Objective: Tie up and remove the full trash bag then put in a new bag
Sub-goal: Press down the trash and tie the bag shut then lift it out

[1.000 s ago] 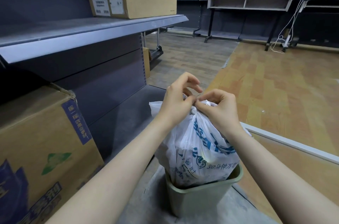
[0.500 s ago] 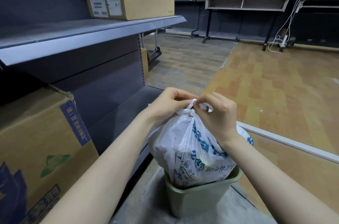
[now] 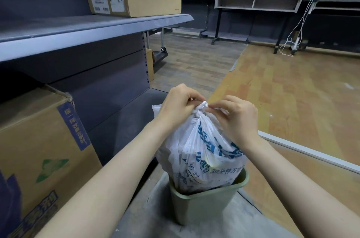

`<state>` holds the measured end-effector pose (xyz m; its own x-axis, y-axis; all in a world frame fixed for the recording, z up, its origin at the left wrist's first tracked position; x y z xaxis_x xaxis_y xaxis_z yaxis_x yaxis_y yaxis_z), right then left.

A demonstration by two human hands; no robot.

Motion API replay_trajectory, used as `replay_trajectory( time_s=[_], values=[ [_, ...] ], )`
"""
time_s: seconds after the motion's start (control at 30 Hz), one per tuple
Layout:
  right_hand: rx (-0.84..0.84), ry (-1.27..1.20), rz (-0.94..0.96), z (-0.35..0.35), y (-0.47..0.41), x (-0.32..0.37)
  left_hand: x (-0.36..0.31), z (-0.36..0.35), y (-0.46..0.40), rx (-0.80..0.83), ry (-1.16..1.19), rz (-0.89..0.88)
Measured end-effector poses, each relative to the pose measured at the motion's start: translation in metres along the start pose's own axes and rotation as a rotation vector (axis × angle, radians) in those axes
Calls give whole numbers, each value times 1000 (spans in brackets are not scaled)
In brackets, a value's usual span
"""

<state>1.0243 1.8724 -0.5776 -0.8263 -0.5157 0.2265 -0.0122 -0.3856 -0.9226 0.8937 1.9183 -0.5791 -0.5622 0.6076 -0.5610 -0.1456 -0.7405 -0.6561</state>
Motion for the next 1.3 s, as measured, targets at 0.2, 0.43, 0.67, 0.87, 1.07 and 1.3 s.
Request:
replay_trajectory(
  time_s=[0.2, 0.43, 0.67, 0.87, 1.07, 1.3],
  values=[
    [-14, 115, 171, 12, 3, 7, -13, 4, 10, -104, -202, -344],
    [88, 81, 153, 17, 18, -2, 9, 14, 16, -72, -262, -372],
    [194, 0, 76, 20, 23, -16, 10, 7, 17, -62, -272, -356],
    [302, -101, -99, 9, 24, -20, 10, 11, 17, -82, -335, -329],
    [647, -45, -16, -22, 16, -2, 4, 6, 22, -5, -330, -359],
    [773, -140, 115, -50, 4, -1, 22, 14, 14, -75, -359, -320]
  ],
)
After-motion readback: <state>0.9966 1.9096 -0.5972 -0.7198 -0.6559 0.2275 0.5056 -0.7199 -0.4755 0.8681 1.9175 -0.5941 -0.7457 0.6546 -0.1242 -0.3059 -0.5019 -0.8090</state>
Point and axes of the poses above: each hand's wrist, its own y-axis away from the middle knuckle, its own z-axis out of the back of the hand, x = y × z, the point moved 8 cm from there along -y, towards the middle knuckle, and after that the axes turned 12 degrees about -x, right-handed, at the moved point
